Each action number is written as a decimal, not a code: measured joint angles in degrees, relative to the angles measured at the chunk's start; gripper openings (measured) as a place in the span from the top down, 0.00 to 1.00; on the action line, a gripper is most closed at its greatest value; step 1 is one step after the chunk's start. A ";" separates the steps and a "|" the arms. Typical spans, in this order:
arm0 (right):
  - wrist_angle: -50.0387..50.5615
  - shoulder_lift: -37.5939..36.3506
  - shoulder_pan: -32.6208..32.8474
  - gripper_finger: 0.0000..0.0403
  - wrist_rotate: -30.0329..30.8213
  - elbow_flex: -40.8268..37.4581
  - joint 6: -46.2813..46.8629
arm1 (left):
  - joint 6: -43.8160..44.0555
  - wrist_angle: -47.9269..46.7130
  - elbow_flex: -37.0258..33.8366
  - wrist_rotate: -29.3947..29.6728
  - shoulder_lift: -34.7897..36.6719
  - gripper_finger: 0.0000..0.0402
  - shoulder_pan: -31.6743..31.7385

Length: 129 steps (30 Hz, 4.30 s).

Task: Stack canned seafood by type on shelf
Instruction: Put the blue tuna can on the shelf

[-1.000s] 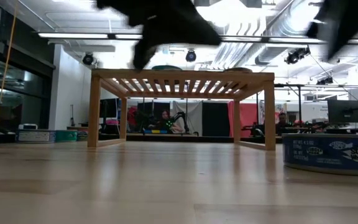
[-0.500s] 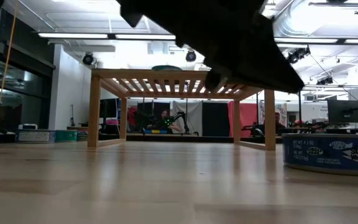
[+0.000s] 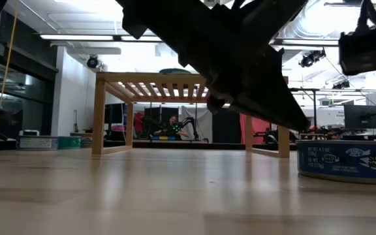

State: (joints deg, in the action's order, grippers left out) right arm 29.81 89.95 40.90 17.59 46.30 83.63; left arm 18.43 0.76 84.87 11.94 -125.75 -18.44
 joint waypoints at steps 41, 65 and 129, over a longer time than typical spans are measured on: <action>-9.98 -0.02 -3.20 1.00 10.62 5.49 -8.78 | -1.48 -11.12 -0.23 0.50 -1.84 1.00 0.04; 5.37 0.79 -7.90 0.63 10.63 24.90 -33.95 | 23.52 -17.52 -28.42 7.52 32.95 1.00 -8.87; 32.01 29.92 -21.84 0.17 -5.82 51.34 33.78 | 0.62 -25.47 -28.82 -4.61 89.00 1.00 5.29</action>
State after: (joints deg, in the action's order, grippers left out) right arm 61.81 119.87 19.06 11.77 97.65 117.41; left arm 19.05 -24.71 56.05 7.33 -36.75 -13.15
